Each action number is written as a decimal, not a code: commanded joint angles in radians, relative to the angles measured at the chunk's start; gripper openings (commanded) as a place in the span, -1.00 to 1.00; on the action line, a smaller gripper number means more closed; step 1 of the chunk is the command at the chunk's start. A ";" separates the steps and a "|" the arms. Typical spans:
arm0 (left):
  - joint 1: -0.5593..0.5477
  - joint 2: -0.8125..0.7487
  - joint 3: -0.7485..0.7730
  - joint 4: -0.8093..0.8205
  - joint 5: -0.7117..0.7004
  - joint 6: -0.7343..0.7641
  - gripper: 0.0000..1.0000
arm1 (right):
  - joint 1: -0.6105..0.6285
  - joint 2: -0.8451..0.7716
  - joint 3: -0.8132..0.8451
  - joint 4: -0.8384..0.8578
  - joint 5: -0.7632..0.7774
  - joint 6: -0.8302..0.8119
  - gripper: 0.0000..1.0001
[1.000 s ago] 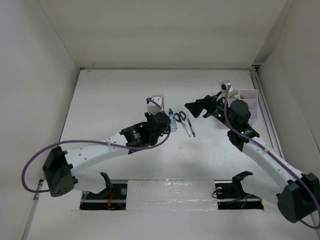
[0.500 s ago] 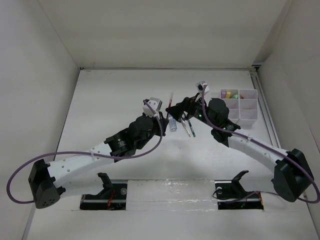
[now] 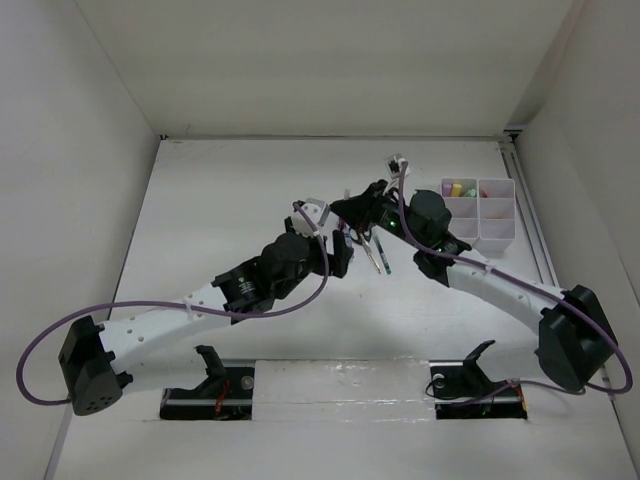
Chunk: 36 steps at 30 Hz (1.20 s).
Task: Sort the stationery into containers
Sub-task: Pick up the pen from the center of the board, then place the pen in the storage box.
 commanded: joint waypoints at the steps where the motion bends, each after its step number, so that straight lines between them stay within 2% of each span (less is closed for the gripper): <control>1: -0.001 -0.007 0.019 0.007 -0.061 0.000 0.99 | -0.044 -0.014 0.039 0.023 0.007 -0.041 -1.00; 4: -0.001 0.004 0.052 -0.062 -0.107 -0.036 1.00 | -0.139 -0.040 0.051 -0.032 0.007 -0.095 -1.00; 5: -0.001 0.013 0.061 -0.111 -0.130 -0.053 1.00 | -0.220 -0.040 0.061 -0.041 0.007 -0.115 -1.00; 7: -0.001 0.013 0.079 -0.171 -0.140 -0.122 1.00 | -0.304 -0.049 0.071 -0.041 0.007 -0.211 -1.00; 8: -0.001 0.004 0.101 -0.253 -0.156 -0.159 1.00 | -0.381 -0.049 0.084 -0.041 0.017 -0.247 -1.00; 10: -0.001 0.004 0.130 -0.361 -0.184 -0.292 1.00 | -0.458 -0.049 0.105 -0.041 0.018 -0.349 -1.00; 13: -0.001 -0.020 0.151 -0.504 -0.184 -0.374 1.00 | -0.597 -0.026 0.116 -0.012 -0.044 -0.423 -1.00; 17: -0.001 -0.103 0.098 -0.530 -0.147 -0.374 1.00 | -0.767 0.040 0.078 0.159 -0.200 -0.436 -1.00; 18: -0.021 -0.147 0.069 -0.530 -0.147 -0.385 1.00 | -0.796 0.057 0.078 0.249 -0.262 -0.427 -1.00; 22: -0.021 -0.209 0.032 -0.464 -0.086 -0.350 1.00 | -0.948 0.164 0.064 0.422 -0.334 -0.330 -1.00; 25: -0.021 -0.209 0.023 -0.452 -0.043 -0.349 1.00 | -0.994 0.225 0.064 0.498 -0.334 -0.267 -1.00; 36: -0.021 -0.169 0.023 -0.375 0.026 -0.282 1.00 | -1.057 0.311 0.088 0.468 -0.292 -0.328 -1.00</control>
